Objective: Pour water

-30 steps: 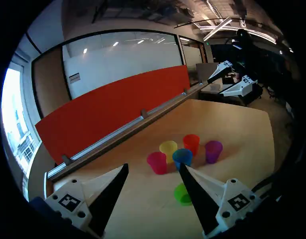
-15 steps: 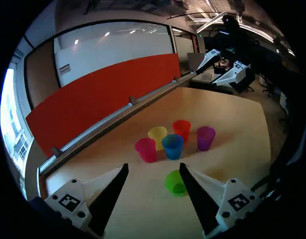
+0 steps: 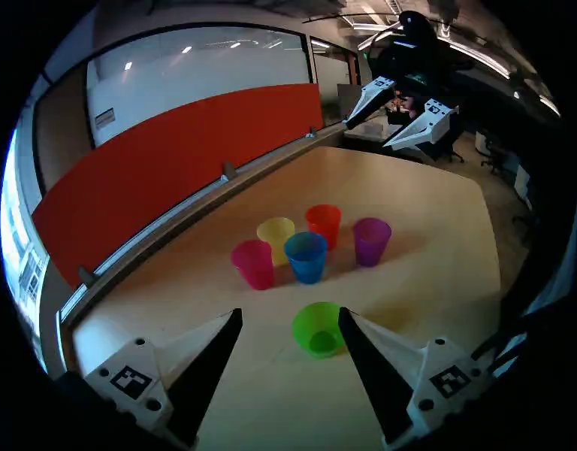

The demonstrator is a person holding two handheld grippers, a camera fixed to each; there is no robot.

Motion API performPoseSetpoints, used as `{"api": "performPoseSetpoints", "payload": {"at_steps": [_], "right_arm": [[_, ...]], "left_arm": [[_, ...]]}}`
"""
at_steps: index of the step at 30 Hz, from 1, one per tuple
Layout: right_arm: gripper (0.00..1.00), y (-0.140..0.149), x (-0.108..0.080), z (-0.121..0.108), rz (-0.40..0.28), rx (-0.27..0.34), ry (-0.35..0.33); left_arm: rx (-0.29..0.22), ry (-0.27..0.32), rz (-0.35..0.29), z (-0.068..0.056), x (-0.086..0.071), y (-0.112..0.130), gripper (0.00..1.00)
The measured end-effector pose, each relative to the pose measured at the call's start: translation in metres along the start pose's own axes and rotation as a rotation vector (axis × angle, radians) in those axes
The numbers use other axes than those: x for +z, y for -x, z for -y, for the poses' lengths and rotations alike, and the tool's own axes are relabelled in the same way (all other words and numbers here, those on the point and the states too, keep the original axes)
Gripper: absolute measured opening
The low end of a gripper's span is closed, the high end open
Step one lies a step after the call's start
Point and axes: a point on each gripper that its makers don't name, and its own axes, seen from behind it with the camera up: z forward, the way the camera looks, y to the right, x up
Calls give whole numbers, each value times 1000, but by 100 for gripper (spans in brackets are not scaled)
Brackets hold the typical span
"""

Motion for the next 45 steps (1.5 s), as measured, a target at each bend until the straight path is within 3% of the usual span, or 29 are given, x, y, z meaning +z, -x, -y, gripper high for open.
{"api": "performPoseSetpoints", "payload": {"at_steps": [11, 20, 45], "right_arm": [[100, 0, 17, 6, 16, -16, -38], [100, 3, 32, 9, 24, -13, -65], [100, 23, 77, 17, 44, 9, -125]], "left_arm": [[-26, 72, 16, -11, 7, 2, 95], [-7, 104, 53, -20, 15, 17, 95], [-22, 152, 100, -29, 47, 46, 95]]}}
